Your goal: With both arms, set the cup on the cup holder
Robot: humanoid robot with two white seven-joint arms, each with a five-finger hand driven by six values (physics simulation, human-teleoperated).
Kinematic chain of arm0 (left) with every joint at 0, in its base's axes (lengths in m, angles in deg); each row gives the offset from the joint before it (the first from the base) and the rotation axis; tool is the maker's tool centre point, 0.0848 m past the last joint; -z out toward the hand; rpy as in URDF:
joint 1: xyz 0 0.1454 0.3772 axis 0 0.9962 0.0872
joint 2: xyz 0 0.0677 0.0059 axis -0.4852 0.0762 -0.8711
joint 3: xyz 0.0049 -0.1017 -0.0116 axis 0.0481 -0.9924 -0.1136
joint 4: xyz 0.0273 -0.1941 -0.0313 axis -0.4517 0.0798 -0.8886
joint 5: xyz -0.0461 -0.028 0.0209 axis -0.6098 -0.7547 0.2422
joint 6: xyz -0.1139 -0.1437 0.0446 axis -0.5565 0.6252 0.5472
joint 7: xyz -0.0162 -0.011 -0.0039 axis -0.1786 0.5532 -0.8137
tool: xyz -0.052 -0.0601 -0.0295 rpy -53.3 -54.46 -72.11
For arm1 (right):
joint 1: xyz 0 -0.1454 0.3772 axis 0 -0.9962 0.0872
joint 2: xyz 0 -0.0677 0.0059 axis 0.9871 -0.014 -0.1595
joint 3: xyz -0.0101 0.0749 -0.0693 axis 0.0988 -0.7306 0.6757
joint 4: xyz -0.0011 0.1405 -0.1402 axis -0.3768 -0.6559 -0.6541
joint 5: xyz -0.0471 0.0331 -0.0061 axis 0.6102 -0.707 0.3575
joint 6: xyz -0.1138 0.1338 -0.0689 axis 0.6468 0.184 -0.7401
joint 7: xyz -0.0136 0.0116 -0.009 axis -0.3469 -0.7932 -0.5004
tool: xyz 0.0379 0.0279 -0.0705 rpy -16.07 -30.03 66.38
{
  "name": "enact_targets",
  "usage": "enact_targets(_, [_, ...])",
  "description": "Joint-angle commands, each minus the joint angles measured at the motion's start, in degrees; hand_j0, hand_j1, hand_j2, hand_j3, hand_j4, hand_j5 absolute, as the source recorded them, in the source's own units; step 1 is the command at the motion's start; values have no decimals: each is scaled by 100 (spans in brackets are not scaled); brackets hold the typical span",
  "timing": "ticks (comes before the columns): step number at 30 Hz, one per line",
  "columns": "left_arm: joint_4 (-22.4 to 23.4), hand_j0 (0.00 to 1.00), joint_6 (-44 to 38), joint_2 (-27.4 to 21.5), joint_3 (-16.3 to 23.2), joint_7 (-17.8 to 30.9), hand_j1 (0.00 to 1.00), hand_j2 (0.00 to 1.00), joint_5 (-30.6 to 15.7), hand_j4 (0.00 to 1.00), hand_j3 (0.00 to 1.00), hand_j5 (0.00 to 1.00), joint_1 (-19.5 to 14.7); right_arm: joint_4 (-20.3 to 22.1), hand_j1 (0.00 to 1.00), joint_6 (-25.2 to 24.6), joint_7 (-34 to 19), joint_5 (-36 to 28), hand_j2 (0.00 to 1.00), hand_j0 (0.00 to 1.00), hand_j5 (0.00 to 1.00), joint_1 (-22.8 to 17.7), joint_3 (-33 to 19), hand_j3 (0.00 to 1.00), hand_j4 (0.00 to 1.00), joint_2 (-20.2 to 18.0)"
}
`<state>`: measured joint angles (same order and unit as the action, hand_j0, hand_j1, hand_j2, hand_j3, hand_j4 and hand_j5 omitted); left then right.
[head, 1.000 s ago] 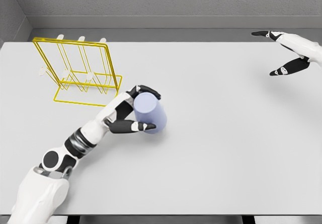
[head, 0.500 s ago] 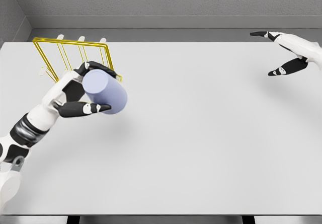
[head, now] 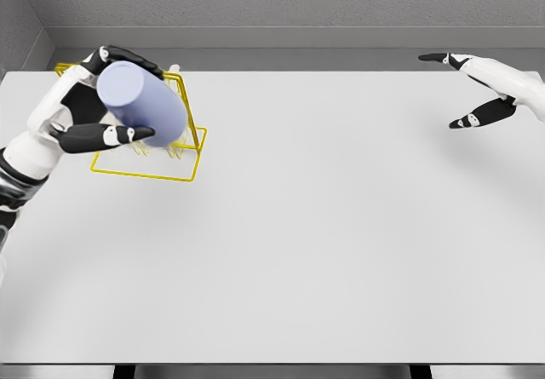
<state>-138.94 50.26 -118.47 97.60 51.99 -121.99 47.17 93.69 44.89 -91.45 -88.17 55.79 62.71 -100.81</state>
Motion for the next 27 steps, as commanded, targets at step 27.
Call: enact_targets(27, [1064,45,-205,86,34,-2,45,45,213,45,45,45,-492,1,100,-9,-15,-40,100,100,100,-9,-9,100,100,33])
